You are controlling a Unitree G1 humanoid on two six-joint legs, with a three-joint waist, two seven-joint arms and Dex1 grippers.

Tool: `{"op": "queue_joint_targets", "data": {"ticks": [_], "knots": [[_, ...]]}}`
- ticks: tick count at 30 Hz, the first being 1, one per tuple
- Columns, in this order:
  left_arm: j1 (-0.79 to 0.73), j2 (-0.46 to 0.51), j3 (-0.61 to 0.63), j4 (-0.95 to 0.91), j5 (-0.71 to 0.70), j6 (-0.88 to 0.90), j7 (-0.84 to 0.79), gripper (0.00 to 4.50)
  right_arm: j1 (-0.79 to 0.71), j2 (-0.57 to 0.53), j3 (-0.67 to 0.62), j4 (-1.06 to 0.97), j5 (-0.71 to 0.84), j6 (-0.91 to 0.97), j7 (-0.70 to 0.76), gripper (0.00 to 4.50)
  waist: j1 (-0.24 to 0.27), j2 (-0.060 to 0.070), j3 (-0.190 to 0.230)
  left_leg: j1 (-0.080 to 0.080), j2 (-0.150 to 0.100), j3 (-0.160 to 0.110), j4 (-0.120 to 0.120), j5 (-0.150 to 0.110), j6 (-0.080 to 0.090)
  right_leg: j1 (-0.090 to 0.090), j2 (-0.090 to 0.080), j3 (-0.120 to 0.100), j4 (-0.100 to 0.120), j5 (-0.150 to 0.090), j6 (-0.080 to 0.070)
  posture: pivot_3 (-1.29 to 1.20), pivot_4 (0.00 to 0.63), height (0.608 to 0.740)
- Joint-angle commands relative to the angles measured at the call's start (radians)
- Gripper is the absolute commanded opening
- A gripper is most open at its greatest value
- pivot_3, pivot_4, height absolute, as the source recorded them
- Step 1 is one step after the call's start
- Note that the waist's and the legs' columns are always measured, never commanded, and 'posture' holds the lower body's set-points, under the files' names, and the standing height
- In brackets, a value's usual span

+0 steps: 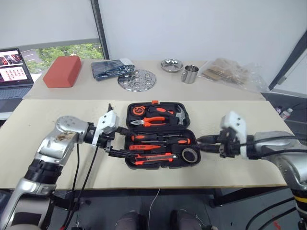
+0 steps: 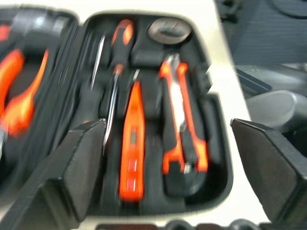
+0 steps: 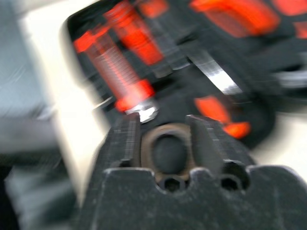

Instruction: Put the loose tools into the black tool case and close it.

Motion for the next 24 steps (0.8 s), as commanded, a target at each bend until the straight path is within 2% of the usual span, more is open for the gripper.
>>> {"op": "queue_joint_targets", "data": {"ticks": [1,5,9,12,16,20,24], "knots": [[0.044,0.022,0.086,0.021,0.010,0.005,0.103,2.83,0.027,0.008,-0.062,0.061,-0.030,-0.036,-0.056,0.01,0.001,0.000,0.000,0.000,0.000,0.000,0.000,0.000,0.000,0.000,0.000,0.000,0.000,0.000,0.000,0.00,0.150,0.734],[0.078,0.006,0.111,0.092,0.062,-0.036,0.205,1.44,0.015,0.036,0.008,0.184,-0.127,-0.147,-0.086,0.00,0.000,0.000,0.000,0.001,0.000,0.000,0.000,0.000,0.000,0.001,0.000,0.000,0.000,0.000,0.001,0.00,0.150,0.734],[0.054,-0.041,0.061,0.145,0.110,-0.068,0.253,0.01,-0.042,0.074,0.140,0.299,-0.260,-0.295,-0.082,0.00,-0.001,0.000,0.000,0.001,0.000,0.001,0.000,0.000,0.000,0.000,0.000,0.000,0.000,-0.001,0.001,0.00,0.150,0.734],[0.035,-0.070,0.013,0.171,0.141,-0.082,0.248,0.01,-0.089,0.093,0.250,0.357,-0.369,-0.432,-0.062,0.00,-0.002,0.000,0.000,0.001,0.000,0.002,0.000,0.000,0.000,0.000,0.000,0.001,0.001,-0.001,0.001,0.00,0.150,0.734],[0.036,-0.086,-0.020,0.111,0.101,-0.048,0.179,0.01,-0.093,0.107,0.297,0.254,-0.309,-0.484,0.088,0.00,-0.005,0.000,0.000,0.000,0.000,0.002,0.000,0.000,0.000,-0.001,0.001,0.000,0.002,0.000,0.000,0.00,0.150,0.734],[0.122,-0.004,-0.044,-0.008,0.073,-0.050,0.049,0.01,-0.022,0.034,0.318,0.140,-0.286,-0.440,0.204,0.00,-0.011,0.001,0.000,-0.002,0.000,0.002,-0.002,0.000,0.000,-0.004,0.001,0.000,0.001,0.000,0.000,0.00,0.150,0.734],[0.197,0.073,-0.056,-0.032,0.123,-0.127,0.007,0.01,0.052,0.009,0.306,0.084,-0.298,-0.422,0.205,0.00,-0.013,0.000,0.000,0.001,0.000,0.002,-0.009,-0.001,-0.002,-0.002,0.001,-0.001,-0.002,-0.001,0.001,0.00,0.150,0.734]]}}
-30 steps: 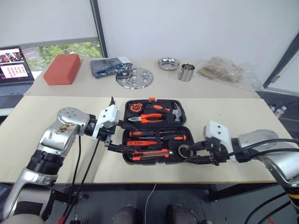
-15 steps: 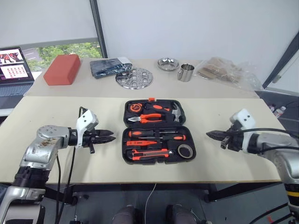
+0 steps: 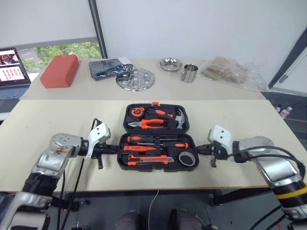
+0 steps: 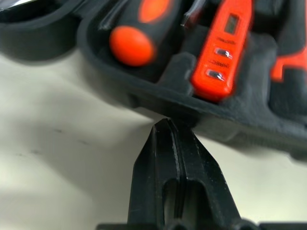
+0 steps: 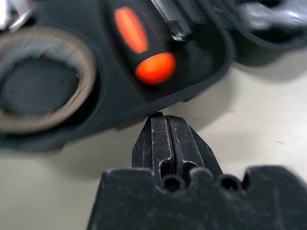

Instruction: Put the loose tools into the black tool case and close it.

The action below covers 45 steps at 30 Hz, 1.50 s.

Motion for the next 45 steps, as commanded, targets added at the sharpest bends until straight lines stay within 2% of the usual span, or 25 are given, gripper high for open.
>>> {"op": "queue_joint_targets", "data": {"ticks": [1,6,10,13,17,19,20,23,24,27,32,33,39,42,45], "knots": [[0.040,0.043,-0.020,-0.035,0.027,-0.089,-0.049,0.01,0.047,0.003,0.002,-0.079,0.023,0.006,0.014,0.00,0.001,0.000,0.000,0.001,0.000,0.000,0.000,0.000,0.000,0.001,0.000,0.000,0.000,0.000,0.000,0.00,0.150,0.734],[0.047,0.058,-0.019,0.016,0.071,-0.147,-0.024,0.01,0.103,-0.006,-0.021,-0.075,-0.020,0.014,-0.039,0.00,0.001,0.000,0.000,0.005,0.000,0.000,0.000,-0.001,-0.003,0.003,-0.001,0.001,0.000,-0.005,0.002,0.00,0.150,0.734],[0.015,0.067,-0.005,0.107,0.105,-0.145,0.018,0.01,0.147,-0.033,-0.104,-0.084,0.021,0.072,-0.057,0.00,0.006,0.000,0.000,0.007,0.000,0.000,-0.001,-0.004,-0.009,0.005,-0.003,0.002,0.001,-0.004,0.001,0.00,0.150,0.734],[-0.040,0.066,0.032,0.207,0.087,-0.060,0.064,0.71,0.133,-0.026,-0.204,-0.089,0.116,0.186,-0.076,0.82,0.012,0.000,0.000,0.008,0.001,0.000,0.000,-0.004,-0.009,0.005,-0.003,0.001,0.002,-0.002,-0.001,0.00,0.150,0.734],[-0.158,0.027,0.094,0.294,0.005,0.139,0.101,2.17,0.004,0.040,-0.282,-0.073,0.257,0.397,-0.134,2.20,0.005,0.000,0.000,0.008,0.003,-0.001,0.000,0.000,-0.014,0.004,-0.002,0.001,0.003,0.000,-0.002,0.00,0.150,0.734],[-0.248,-0.012,0.125,0.335,-0.055,0.282,0.117,2.85,-0.100,0.092,-0.277,-0.032,0.304,0.482,-0.169,2.81,0.005,-0.001,0.001,0.008,0.003,-0.002,0.000,0.003,-0.012,0.004,-0.001,0.001,0.005,0.001,-0.002,0.00,0.150,0.734],[-0.291,-0.033,0.133,0.351,-0.074,0.343,0.125,3.35,-0.153,0.120,-0.263,-0.003,0.311,0.516,-0.186,3.27,0.006,-0.001,0.001,0.007,0.003,-0.002,0.000,0.006,-0.008,0.003,0.000,0.000,0.005,0.001,-0.002,0.00,0.150,0.734],[-0.406,-0.101,0.141,0.427,-0.072,0.443,0.209,4.50,-0.277,0.194,-0.210,0.092,0.280,0.570,-0.255,4.35,0.012,-0.002,0.001,0.002,0.002,-0.003,0.001,0.009,-0.005,0.000,0.000,0.000,0.006,0.003,-0.003,0.00,0.150,0.734],[-0.441,-0.123,0.145,0.462,-0.069,0.465,0.242,4.50,-0.312,0.216,-0.196,0.128,0.261,0.579,-0.284,4.47,0.013,-0.002,0.001,0.002,0.001,-0.003,0.002,0.008,-0.005,0.000,0.000,0.000,0.006,0.004,-0.005,0.00,0.150,0.734],[-0.523,-0.181,0.143,0.566,-0.045,0.479,0.316,4.50,-0.419,0.280,-0.158,0.285,0.183,0.593,-0.397,4.47,0.011,-0.002,0.001,0.000,-0.001,-0.001,0.002,0.008,-0.003,-0.001,0.001,0.000,0.006,0.006,-0.007,0.00,0.150,0.734],[-0.554,-0.238,0.123,0.643,-0.020,0.459,0.352,4.50,-0.517,0.345,-0.159,0.476,0.146,0.593,-0.455,4.47,0.003,-0.002,0.000,-0.008,-0.006,0.000,-0.003,0.008,-0.003,-0.009,0.001,-0.001,0.006,0.006,-0.003,0.00,0.150,0.734],[-0.555,-0.247,0.123,0.651,-0.018,0.455,0.358,3.97,-0.530,0.357,-0.162,0.502,0.139,0.586,-0.467,3.92,0.002,-0.002,0.000,-0.008,-0.006,0.000,-0.005,0.008,-0.003,-0.009,0.001,-0.001,0.006,0.006,-0.003,0.00,0.150,0.734],[-0.539,-0.265,0.110,0.664,-0.002,0.436,0.341,1.87,-0.538,0.393,-0.136,0.540,0.105,0.546,-0.474,1.99,-0.011,-0.002,0.000,-0.005,-0.006,0.000,-0.005,0.010,-0.004,-0.006,0.001,0.000,0.006,0.005,-0.002,0.00,0.150,0.734],[-0.527,-0.263,0.096,0.652,0.001,0.438,0.320,0.77,-0.532,0.404,-0.134,0.522,0.100,0.539,-0.473,0.91,-0.013,-0.002,0.000,0.004,-0.005,0.000,-0.005,0.010,-0.005,0.002,0.000,0.001,0.004,0.005,-0.001,0.00,0.150,0.734],[-0.520,-0.267,0.097,0.637,-0.007,0.452,0.309,0.15,-0.518,0.411,-0.135,0.485,0.096,0.533,-0.475,0.04,-0.012,-0.001,0.000,0.008,-0.005,0.000,-0.005,0.008,-0.007,0.005,-0.001,0.001,0.004,0.003,0.002,0.00,0.150,0.734]]}}
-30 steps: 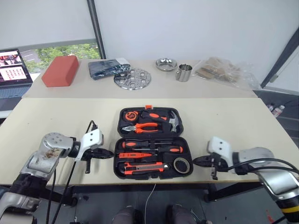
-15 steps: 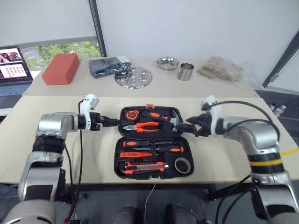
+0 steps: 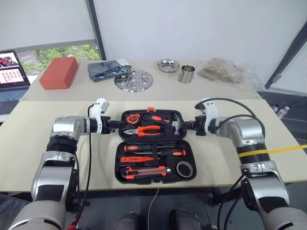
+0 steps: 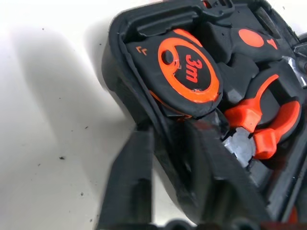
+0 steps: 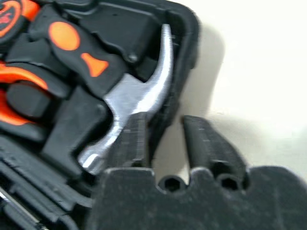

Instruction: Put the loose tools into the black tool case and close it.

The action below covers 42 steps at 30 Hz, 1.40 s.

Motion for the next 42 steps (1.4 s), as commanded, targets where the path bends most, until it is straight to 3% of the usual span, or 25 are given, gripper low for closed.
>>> {"op": "queue_joint_targets", "data": {"ticks": [1,9,16,21,28,33,35,36,38,41,42], "knots": [[0.034,-0.011,-0.030,-0.025,0.005,0.015,-0.032,0.01,0.016,0.004,-0.009,-0.059,-0.011,-0.029,-0.016,0.00,0.000,0.000,-0.001,0.001,0.000,0.000,0.000,-0.002,-0.004,0.000,0.000,0.001,0.001,0.001,-0.002,0.00,0.150,0.734],[0.081,-0.025,-0.031,-0.167,0.008,-0.149,-0.048,0.01,-0.030,0.040,-0.056,-0.135,-0.047,-0.223,-0.088,0.00,0.002,0.001,0.000,0.000,0.000,0.001,0.000,-0.002,-0.004,-0.001,-0.001,0.001,0.002,0.003,-0.004,0.00,0.150,0.734],[-0.003,-0.091,0.044,-0.146,0.038,-0.537,0.031,0.01,-0.013,0.047,-0.081,-0.192,-0.110,-0.437,-0.153,0.00,0.012,0.001,0.000,-0.017,-0.003,0.001,0.001,0.006,0.002,-0.016,-0.002,0.001,0.002,0.006,-0.005,0.00,0.150,0.734],[0.014,-0.096,0.032,-0.105,0.100,-0.729,0.055,0.01,0.092,0.024,-0.058,-0.236,-0.187,-0.578,-0.157,0.00,-0.001,0.001,0.000,-0.019,-0.003,0.000,-0.003,0.007,0.002,-0.019,0.001,-0.001,0.001,0.006,-0.004,0.00,0.150,0.734],[0.192,-0.074,0.014,-0.229,0.151,-0.921,0.079,0.01,0.350,0.000,-0.042,-0.337,-0.282,-0.806,-0.177,0.00,-0.004,0.001,0.000,-0.017,-0.004,0.001,-0.011,0.007,0.002,-0.018,0.002,-0.001,-0.004,0.005,-0.003,0.00,0.150,0.734],[0.324,-0.051,0.060,-0.368,0.123,-0.870,0.144,0.01,0.511,-0.023,-0.072,-0.444,-0.286,-0.887,-0.165,0.00,-0.003,0.001,0.000,-0.005,-0.003,0.001,-0.011,0.007,0.002,-0.006,0.002,0.000,-0.004,0.004,-0.002,0.00,0.150,0.734],[0.376,-0.033,0.085,-0.444,0.096,-0.814,0.155,0.00,0.573,-0.044,-0.091,-0.526,-0.265,-0.866,-0.147,0.71,-0.003,0.001,0.000,0.001,-0.001,0.001,-0.011,0.006,0.002,0.001,0.001,0.000,-0.009,-0.002,0.005,0.00,0.150,0.734],[0.398,-0.016,0.106,-0.488,0.067,-0.757,0.156,0.35,0.608,-0.062,-0.108,-0.579,-0.249,-0.844,-0.132,0.84,-0.004,0.001,0.000,0.002,0.000,0.000,-0.012,0.006,0.001,0.002,0.001,0.001,-0.010,-0.002,0.005,0.00,0.150,0.734],[0.432,0.021,0.151,-0.564,0.003,-0.639,0.152,0.97,0.666,-0.095,-0.158,-0.677,-0.197,-0.787,-0.102,1.66,-0.008,0.001,0.000,0.002,0.002,0.001,-0.011,0.006,0.000,0.000,0.001,0.003,-0.009,-0.001,0.003,0.00,0.150,0.734],[0.488,0.156,0.241,-0.659,-0.172,-0.346,0.050,1.89,0.799,-0.207,-0.287,-0.834,-0.020,-0.634,0.038,2.47,-0.006,0.000,0.001,0.001,0.004,0.001,-0.010,0.007,0.000,-0.003,0.001,0.003,-0.004,0.000,0.002,0.00,0.150,0.734],[0.496,0.203,0.263,-0.656,-0.215,-0.268,0.011,2.30,0.851,-0.248,-0.321,-0.878,0.042,-0.587,0.096,2.53,-0.002,0.000,0.001,0.001,0.005,0.000,-0.009,0.007,0.000,-0.003,0.001,0.003,-0.003,0.000,0.001,0.00,0.150,0.734]]}}
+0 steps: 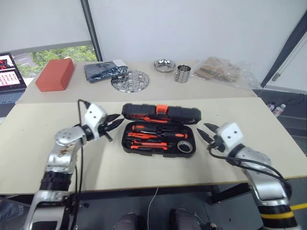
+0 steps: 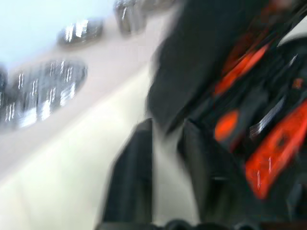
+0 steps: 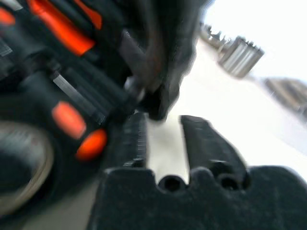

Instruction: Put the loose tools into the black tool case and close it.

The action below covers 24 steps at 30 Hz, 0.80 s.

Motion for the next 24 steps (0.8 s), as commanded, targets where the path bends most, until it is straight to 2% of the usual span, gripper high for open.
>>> {"op": "queue_joint_targets", "data": {"ticks": [1,3,4,6,11,14,15,19,21,24], "knots": [[0.011,0.175,0.125,-0.046,-0.188,0.292,-0.139,2.55,0.173,-0.147,-0.160,-0.225,0.233,0.149,0.224,2.53,0.006,0.000,0.000,0.000,0.000,-0.001,0.000,0.000,0.000,-0.001,0.000,-0.001,0.001,-0.001,-0.001,0.00,0.150,0.734],[-0.035,0.198,0.101,0.052,-0.154,0.264,-0.148,2.55,0.259,-0.198,-0.158,-0.275,0.273,0.161,0.297,2.53,0.014,0.000,0.000,0.001,0.001,-0.003,0.000,0.000,-0.001,0.002,0.000,-0.002,0.001,-0.002,-0.002,0.00,0.150,0.734],[-0.083,0.186,0.070,0.126,-0.107,0.210,-0.127,2.38,0.279,-0.211,-0.137,-0.285,0.274,0.162,0.310,2.27,0.024,0.000,-0.001,0.002,0.001,-0.003,0.000,-0.001,-0.001,0.003,0.000,-0.003,0.000,-0.003,-0.003,0.00,0.150,0.734],[-0.167,0.156,0.017,0.243,-0.036,0.129,-0.103,1.85,0.287,-0.223,-0.099,-0.293,0.272,0.174,0.314,1.81,0.045,0.000,-0.001,0.004,0.000,-0.003,0.000,-0.004,-0.005,0.005,0.000,-0.003,-0.001,-0.003,-0.003,0.00,0.150,0.734],[-0.415,-0.002,-0.158,0.542,0.133,-0.114,-0.145,0.03,0.233,-0.250,0.060,-0.276,0.191,0.151,0.341,0.10,0.062,-0.004,-0.002,-0.004,-0.002,-0.003,0.010,-0.007,-0.002,0.003,-0.001,-0.002,-0.001,0.000,-0.001,0.00,0.150,0.734],[-0.522,-0.088,-0.214,0.709,0.198,-0.244,-0.171,0.01,0.180,-0.252,0.126,-0.246,0.165,0.145,0.359,0.04,0.060,-0.005,-0.002,-0.012,-0.003,-0.003,0.017,-0.005,0.009,-0.001,0.000,-0.002,-0.001,0.002,-0.003,0.00,0.150,0.734],[-0.554,-0.117,-0.230,0.757,0.216,-0.278,-0.178,0.01,0.162,-0.253,0.148,-0.237,0.155,0.146,0.365,0.04,0.059,-0.005,-0.002,-0.013,-0.003,-0.003,0.019,-0.006,0.010,-0.001,0.000,-0.002,-0.001,0.004,-0.006,0.00,0.150,0.734],[-0.630,-0.194,-0.286,0.897,0.281,-0.392,-0.247,0.01,0.087,-0.247,0.225,-0.172,0.063,0.152,0.330,0.04,0.044,-0.006,-0.001,-0.017,-0.003,-0.002,0.022,-0.008,0.013,-0.003,0.000,-0.003,-0.001,0.003,-0.004,0.00,0.150,0.734],[-0.634,-0.209,-0.329,0.925,0.321,-0.460,-0.318,0.01,0.035,-0.226,0.240,-0.108,0.006,0.177,0.268,0.04,0.036,-0.007,-0.001,-0.017,-0.005,-0.002,0.022,-0.009,0.013,-0.003,0.000,-0.003,-0.001,0.002,-0.002,0.00,0.150,0.734],[-0.599,-0.189,-0.385,0.913,0.352,-0.489,-0.511,0.01,-0.023,-0.192,0.206,-0.023,-0.044,0.202,0.174,0.04,0.032,-0.007,-0.001,-0.017,-0.004,-0.002,0.022,-0.009,0.013,-0.003,0.000,-0.003,-0.001,0.002,-0.001,0.00,0.150,0.734]]}}
